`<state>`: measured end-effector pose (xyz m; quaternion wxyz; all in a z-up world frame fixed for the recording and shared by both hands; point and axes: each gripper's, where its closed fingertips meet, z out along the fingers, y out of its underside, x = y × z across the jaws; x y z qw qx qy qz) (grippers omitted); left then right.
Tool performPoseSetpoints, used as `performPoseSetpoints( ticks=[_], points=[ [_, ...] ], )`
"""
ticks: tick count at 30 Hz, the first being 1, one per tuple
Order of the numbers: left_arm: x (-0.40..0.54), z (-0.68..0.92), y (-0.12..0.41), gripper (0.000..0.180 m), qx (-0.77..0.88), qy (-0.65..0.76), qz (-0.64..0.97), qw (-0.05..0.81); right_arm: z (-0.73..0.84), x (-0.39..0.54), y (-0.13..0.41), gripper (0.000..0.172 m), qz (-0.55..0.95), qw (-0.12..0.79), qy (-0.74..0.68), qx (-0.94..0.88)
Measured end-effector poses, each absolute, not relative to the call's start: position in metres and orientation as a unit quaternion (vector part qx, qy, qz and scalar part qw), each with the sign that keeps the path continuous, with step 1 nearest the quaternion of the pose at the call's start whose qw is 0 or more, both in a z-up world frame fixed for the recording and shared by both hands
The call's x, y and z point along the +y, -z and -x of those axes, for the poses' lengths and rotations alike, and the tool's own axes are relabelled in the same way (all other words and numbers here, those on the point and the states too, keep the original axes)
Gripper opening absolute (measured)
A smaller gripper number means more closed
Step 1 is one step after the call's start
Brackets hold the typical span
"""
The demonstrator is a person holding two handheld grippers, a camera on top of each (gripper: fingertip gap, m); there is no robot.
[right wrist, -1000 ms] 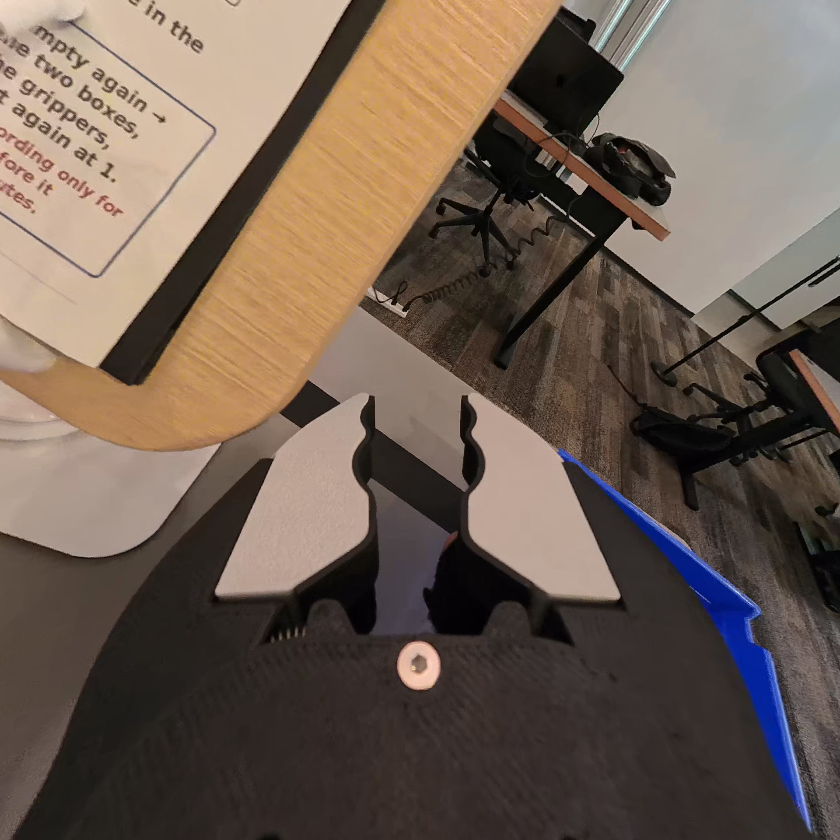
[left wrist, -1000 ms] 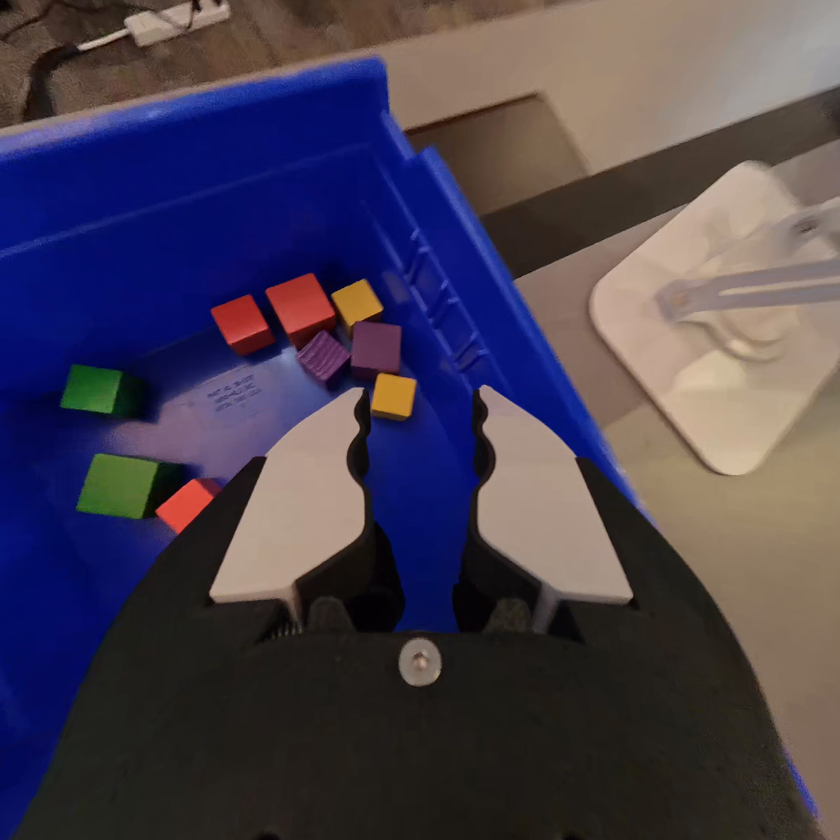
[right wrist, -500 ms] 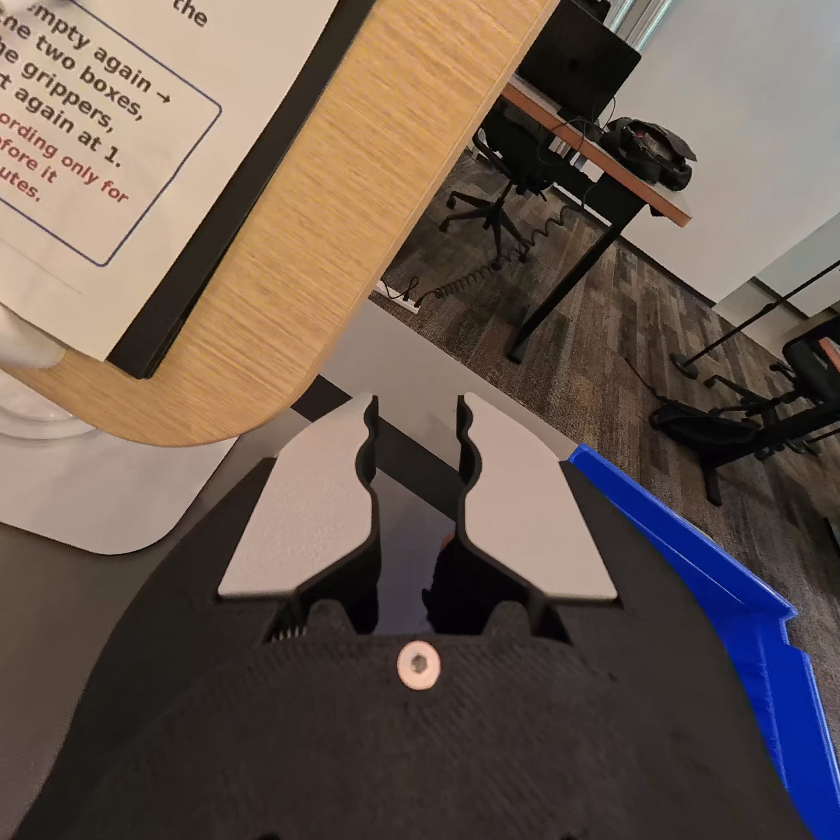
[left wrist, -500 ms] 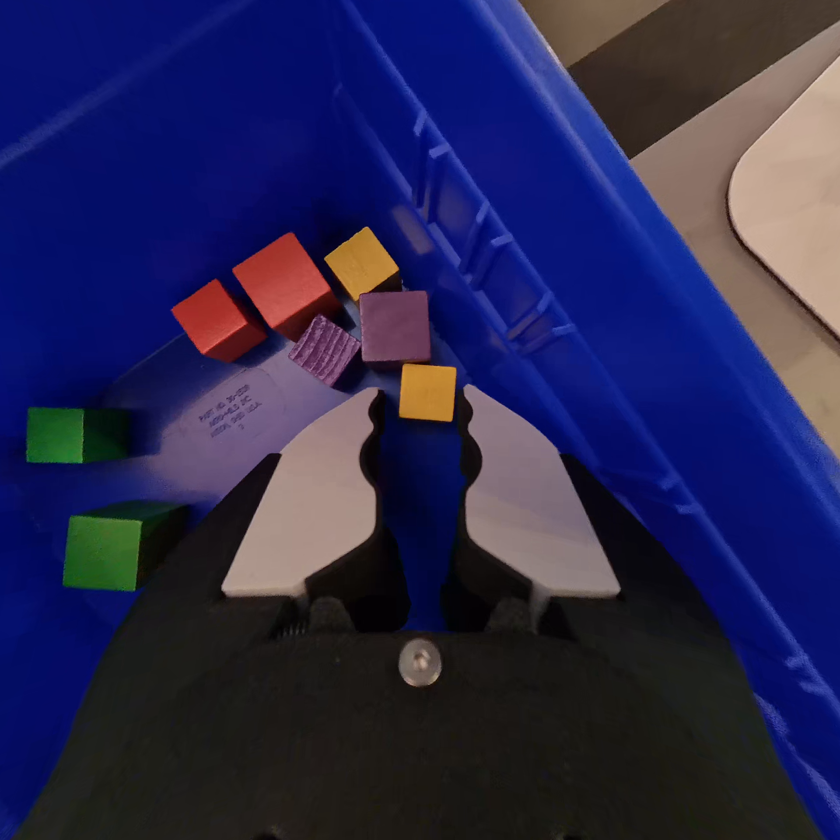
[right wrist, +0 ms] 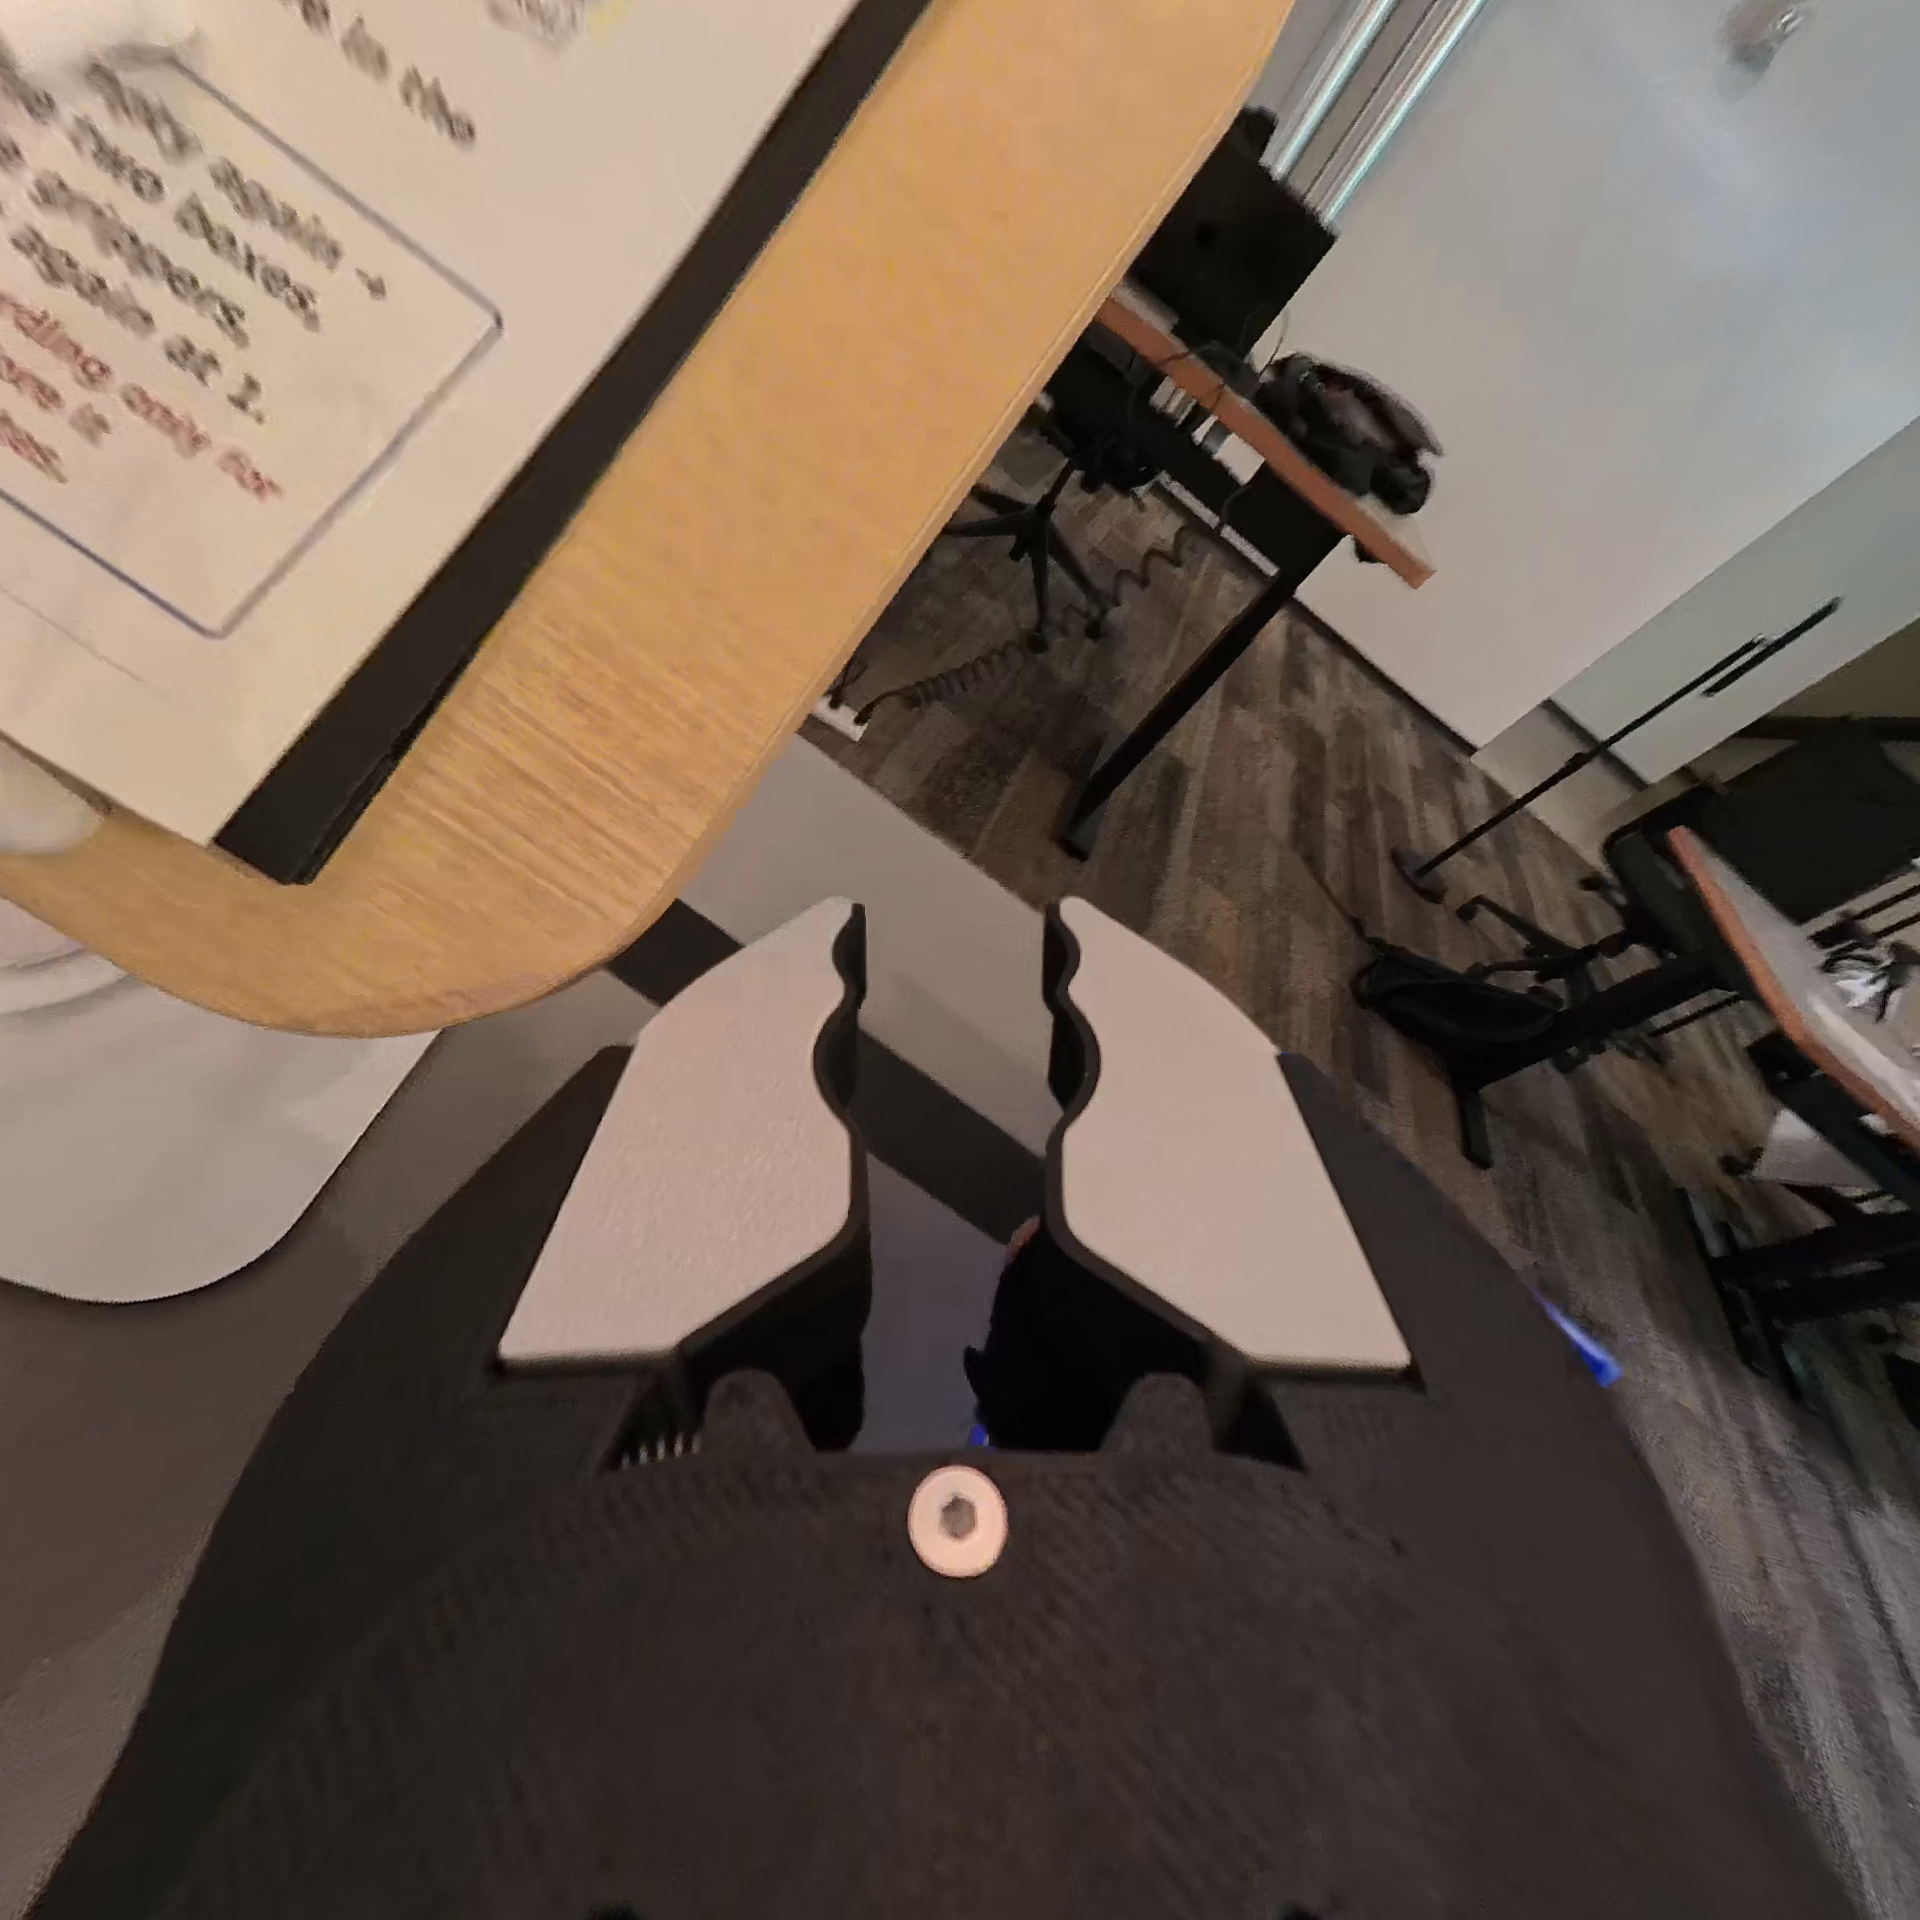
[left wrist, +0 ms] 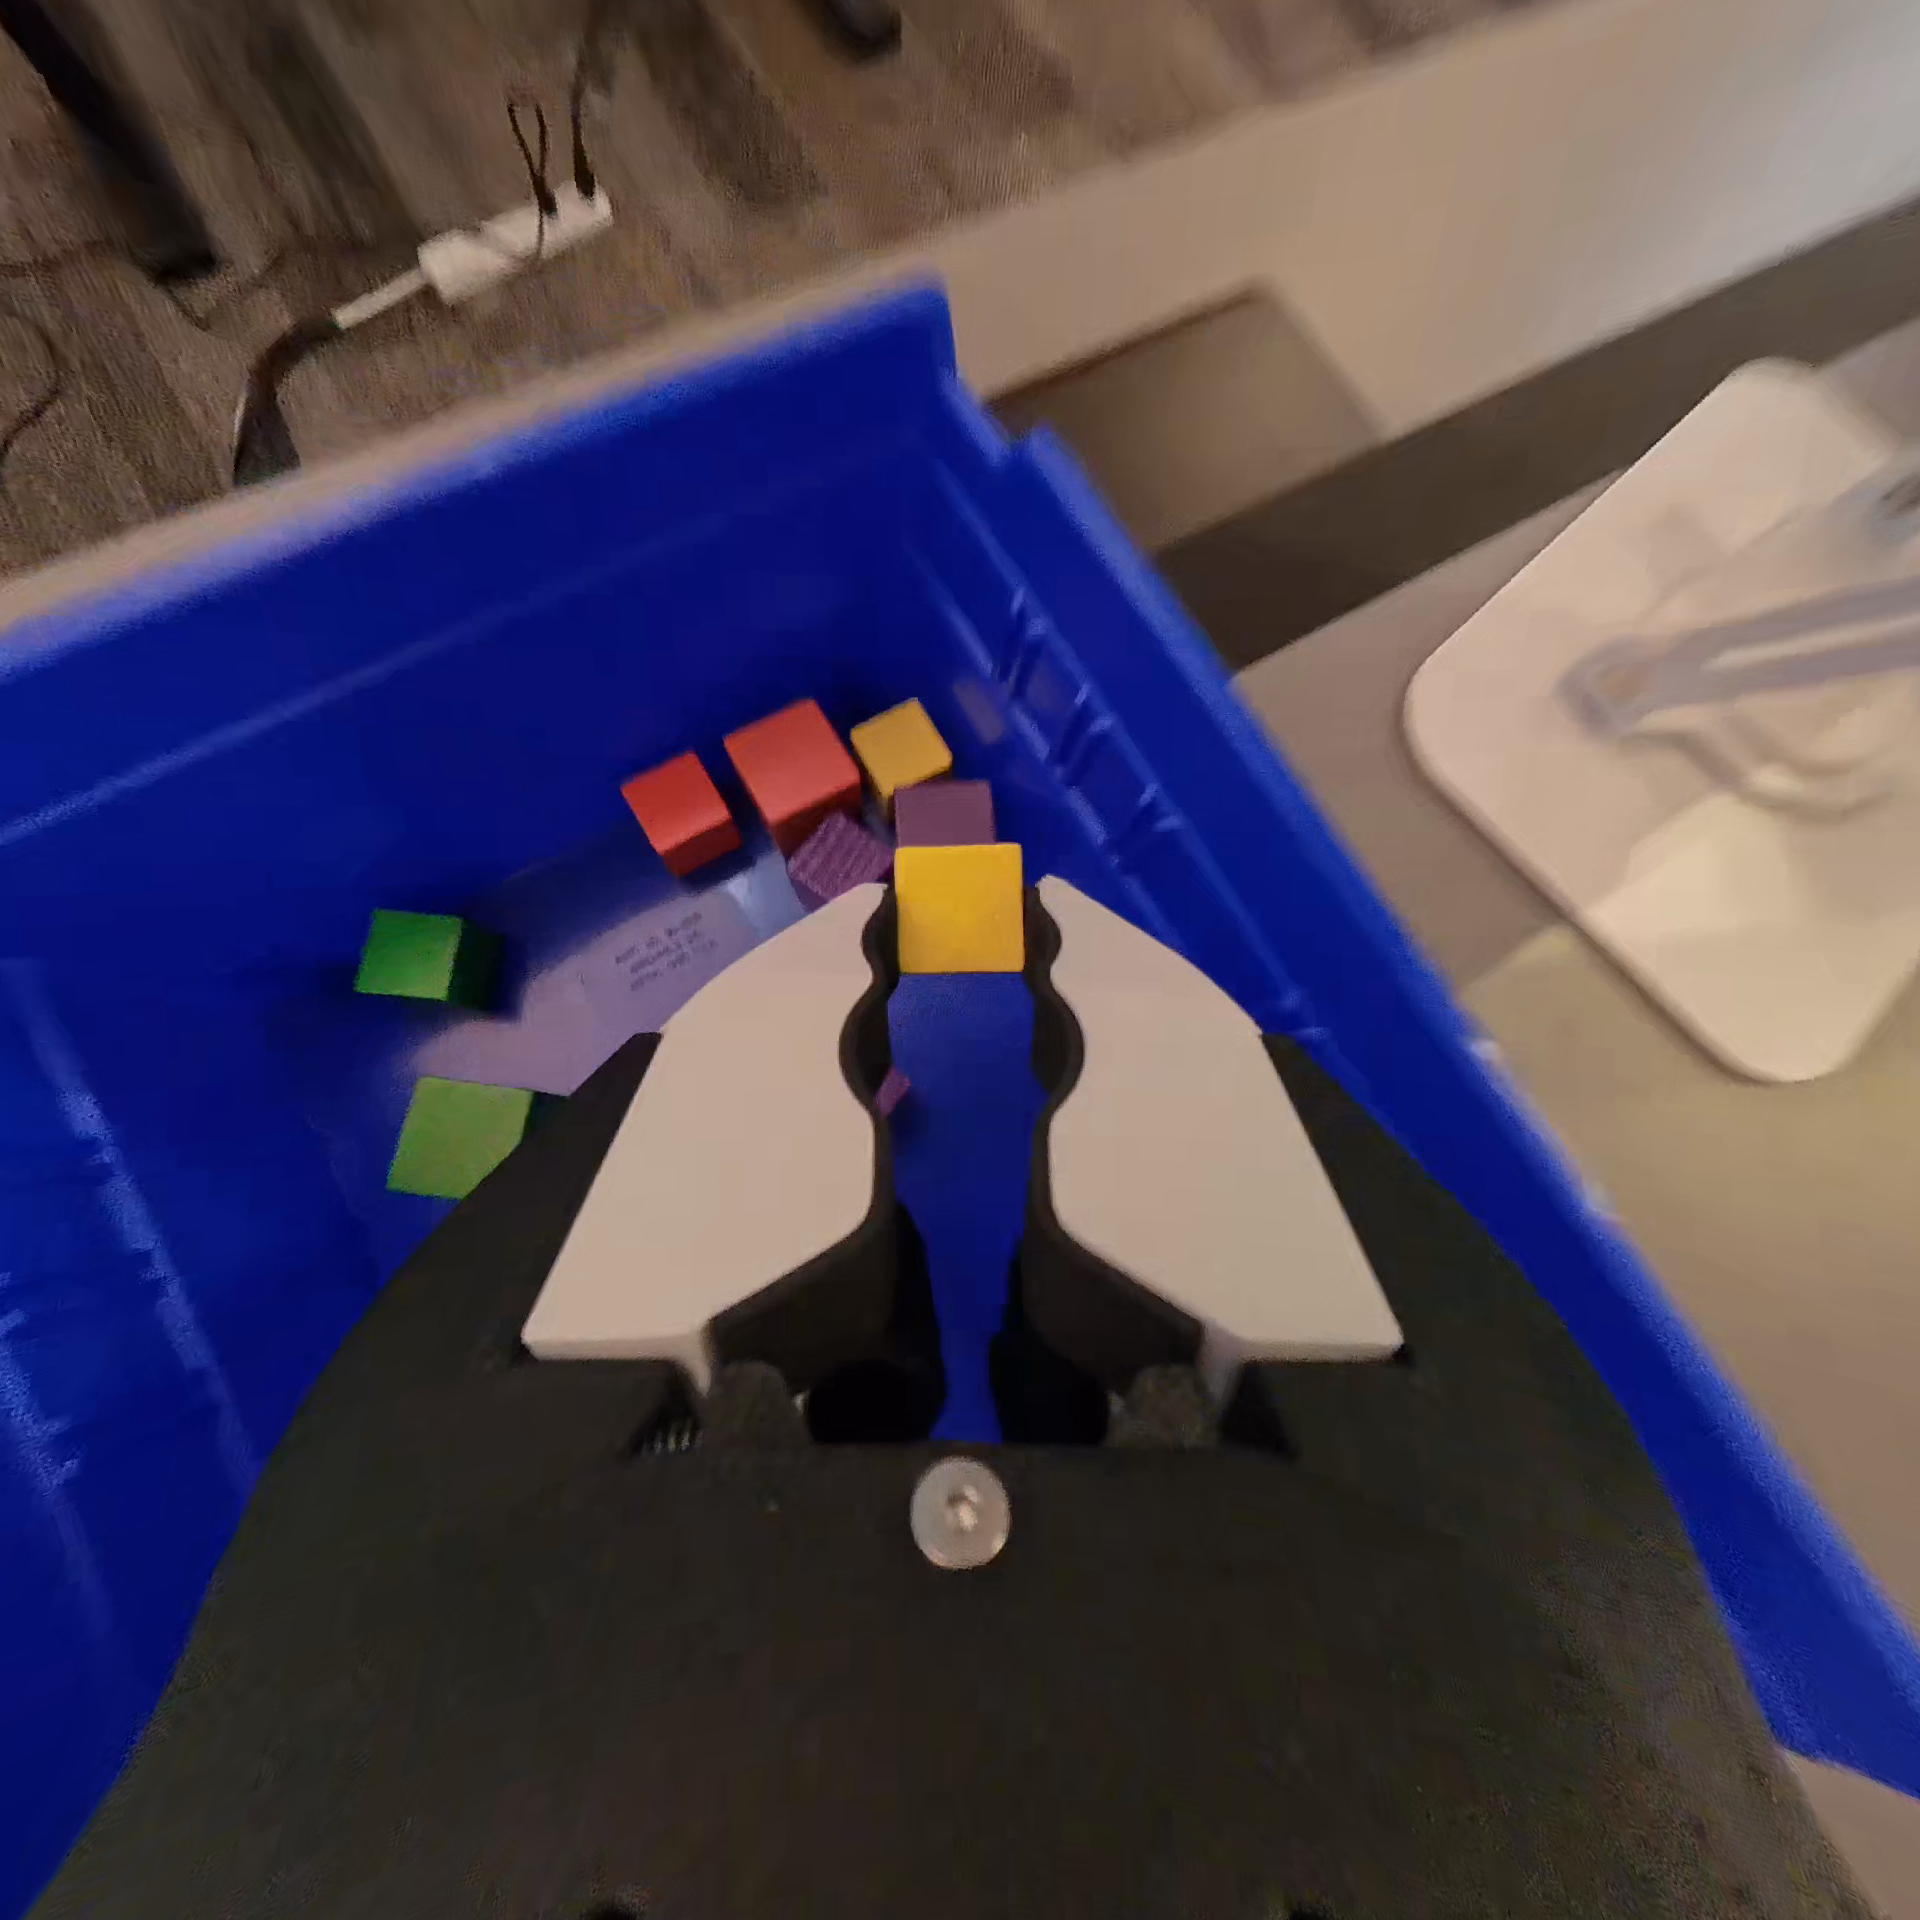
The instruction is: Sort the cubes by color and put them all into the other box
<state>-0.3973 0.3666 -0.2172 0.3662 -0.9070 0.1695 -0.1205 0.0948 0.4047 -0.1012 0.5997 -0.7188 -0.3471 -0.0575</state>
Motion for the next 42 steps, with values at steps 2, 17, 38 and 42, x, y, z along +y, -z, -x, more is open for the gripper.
performPoseSetpoints(
  ticks=[2, 17, 38, 42],
  points=[
    [0.361, 0.394, 0.18, 0.023, 0.157, 0.159, 0.885, 0.408, -0.099, 0.4, 0.081, 0.029, 0.701, 0.625, 0.068, -0.336],
    [0.265, 0.184, 0.007, 0.023, 0.326, 0.449, 0.666, 0.498, 0.052, 0.258, 0.008, 0.04, 0.439, 0.743, -0.014, -0.505],
    [0.218, 0.075, 0.037, 0.023, 0.377, 0.61, 0.599, 0.356, 0.097, 0.227, 0.032, 0.022, 0.363, 0.765, 0.015, -0.532],
    [0.218, 0.075, 0.036, 0.022, 0.364, 0.629, 0.597, 0.341, 0.097, 0.227, 0.032, 0.022, 0.369, 0.76, 0.002, -0.535]
  ],
)
